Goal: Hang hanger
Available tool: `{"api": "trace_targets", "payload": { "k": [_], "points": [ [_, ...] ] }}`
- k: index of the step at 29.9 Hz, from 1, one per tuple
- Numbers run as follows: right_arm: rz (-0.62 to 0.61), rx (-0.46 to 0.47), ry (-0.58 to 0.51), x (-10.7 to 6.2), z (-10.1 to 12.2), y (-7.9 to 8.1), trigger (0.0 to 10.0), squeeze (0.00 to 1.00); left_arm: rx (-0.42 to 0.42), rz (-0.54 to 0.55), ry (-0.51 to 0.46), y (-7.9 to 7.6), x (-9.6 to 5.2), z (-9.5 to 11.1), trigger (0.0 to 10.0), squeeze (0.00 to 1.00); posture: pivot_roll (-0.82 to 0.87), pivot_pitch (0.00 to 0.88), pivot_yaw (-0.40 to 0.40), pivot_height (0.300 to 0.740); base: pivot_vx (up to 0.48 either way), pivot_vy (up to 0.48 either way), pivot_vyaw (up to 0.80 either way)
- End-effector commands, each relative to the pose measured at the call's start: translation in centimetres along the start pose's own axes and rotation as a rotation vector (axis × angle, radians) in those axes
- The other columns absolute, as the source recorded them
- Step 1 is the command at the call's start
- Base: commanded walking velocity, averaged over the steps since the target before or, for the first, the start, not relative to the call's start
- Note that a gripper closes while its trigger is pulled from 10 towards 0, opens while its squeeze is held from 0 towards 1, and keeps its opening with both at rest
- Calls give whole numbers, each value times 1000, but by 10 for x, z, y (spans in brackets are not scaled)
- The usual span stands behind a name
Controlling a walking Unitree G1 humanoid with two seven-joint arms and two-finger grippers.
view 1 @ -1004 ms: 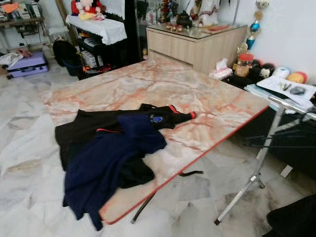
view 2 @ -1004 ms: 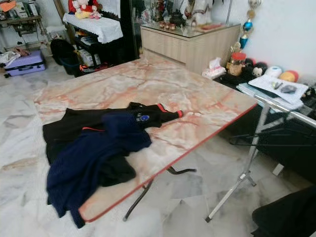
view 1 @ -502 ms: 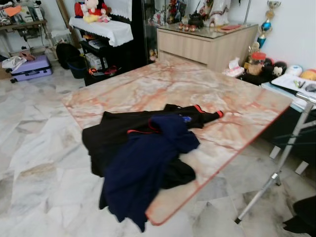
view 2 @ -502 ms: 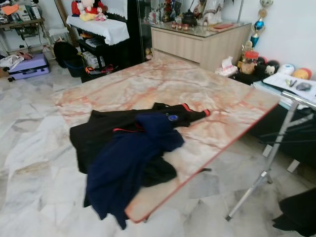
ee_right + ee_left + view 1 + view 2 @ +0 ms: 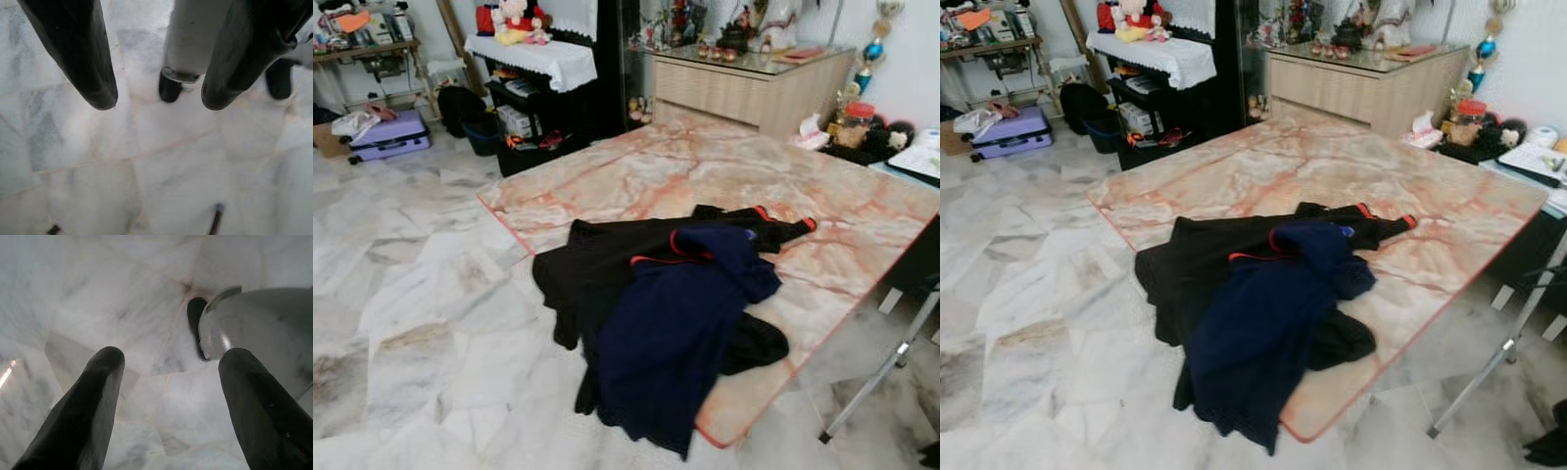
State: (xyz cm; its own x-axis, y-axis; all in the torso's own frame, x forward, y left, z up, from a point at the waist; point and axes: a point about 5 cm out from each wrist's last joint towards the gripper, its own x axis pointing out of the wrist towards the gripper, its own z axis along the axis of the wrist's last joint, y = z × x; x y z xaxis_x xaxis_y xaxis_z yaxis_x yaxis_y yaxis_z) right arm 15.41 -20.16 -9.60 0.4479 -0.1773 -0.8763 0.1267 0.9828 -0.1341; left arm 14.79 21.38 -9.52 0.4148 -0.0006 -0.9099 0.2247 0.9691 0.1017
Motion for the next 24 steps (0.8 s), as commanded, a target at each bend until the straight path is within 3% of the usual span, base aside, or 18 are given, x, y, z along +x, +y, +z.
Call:
{"api": "trace_targets", "payload": {
  "k": [1, 12, 24],
  "points": [
    [11, 0, -4, 0, 2, 5, 10000, 0, 5, 10, 24, 4, -1, -7, 10000, 0, 62, 0, 47, 740, 0, 364, 0],
    [10, 4, -6, 0, 3, 5, 10000, 0, -1, 15, 22, 5, -1, -5, 10000, 0, 62, 0, 42, 740, 0, 354, 0],
    [38, 19, -7, 0, 3, 5, 10000, 0, -63, 9, 9, 2, -1, -5, 10000, 0, 61, 0, 31, 740, 0, 0, 0]
  ]
}}
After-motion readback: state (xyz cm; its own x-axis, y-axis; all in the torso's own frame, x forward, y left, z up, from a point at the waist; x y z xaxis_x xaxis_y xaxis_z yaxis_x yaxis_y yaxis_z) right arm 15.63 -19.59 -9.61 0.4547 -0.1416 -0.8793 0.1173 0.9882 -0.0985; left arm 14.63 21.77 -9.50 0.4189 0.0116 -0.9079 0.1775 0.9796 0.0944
